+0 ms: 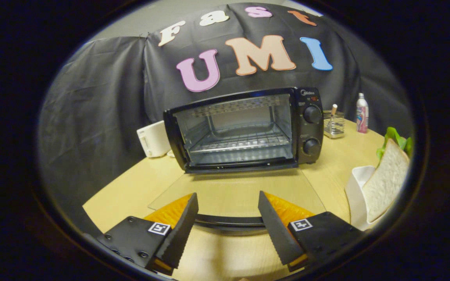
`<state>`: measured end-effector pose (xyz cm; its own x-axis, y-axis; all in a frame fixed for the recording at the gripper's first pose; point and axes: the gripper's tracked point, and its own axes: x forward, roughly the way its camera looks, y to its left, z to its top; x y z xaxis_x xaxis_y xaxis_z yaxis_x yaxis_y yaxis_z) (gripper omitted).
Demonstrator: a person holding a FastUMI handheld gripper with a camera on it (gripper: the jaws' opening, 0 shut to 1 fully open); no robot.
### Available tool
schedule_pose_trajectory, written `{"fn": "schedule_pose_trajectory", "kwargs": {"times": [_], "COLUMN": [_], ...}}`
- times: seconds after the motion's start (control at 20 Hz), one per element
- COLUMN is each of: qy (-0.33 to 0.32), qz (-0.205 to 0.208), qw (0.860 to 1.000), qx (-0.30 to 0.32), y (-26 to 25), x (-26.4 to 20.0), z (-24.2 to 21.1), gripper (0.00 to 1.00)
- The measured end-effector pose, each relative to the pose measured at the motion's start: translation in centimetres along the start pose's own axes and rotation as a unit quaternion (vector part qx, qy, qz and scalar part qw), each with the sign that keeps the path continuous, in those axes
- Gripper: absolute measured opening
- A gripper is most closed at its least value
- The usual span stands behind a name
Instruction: Open the toaster oven, put the food inside, and close the toaster oven door.
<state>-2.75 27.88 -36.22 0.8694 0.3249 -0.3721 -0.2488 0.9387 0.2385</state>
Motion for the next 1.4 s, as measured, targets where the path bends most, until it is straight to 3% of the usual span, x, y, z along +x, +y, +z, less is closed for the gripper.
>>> {"fn": "schedule_pose_trajectory", "kwargs": {"times": [0.2,0.45,0.75,1.0,1.15,1.4], "qy": [0.010,0.042,0.129,0.239,0.269,0.321], "qz": [0.009,-0.020,-0.061,-0.145,-0.139,-0.142], "qw": [1.000,0.996,0.989,0.960,0.951,0.933], "qx": [-0.023,-0.071,-0.040,0.008,0.060,0.084], "y": [-2.2,-8.3,-14.2,-22.4,-23.7,-24.5], "x": [-2.2,-6.5,-10.5,-12.6,-12.4,-12.2], "z": [4.5,10.9,15.6,12.7,10.6,5.9], "gripper": [0.95,0.95,0.95,0.95,0.95,0.95]}}
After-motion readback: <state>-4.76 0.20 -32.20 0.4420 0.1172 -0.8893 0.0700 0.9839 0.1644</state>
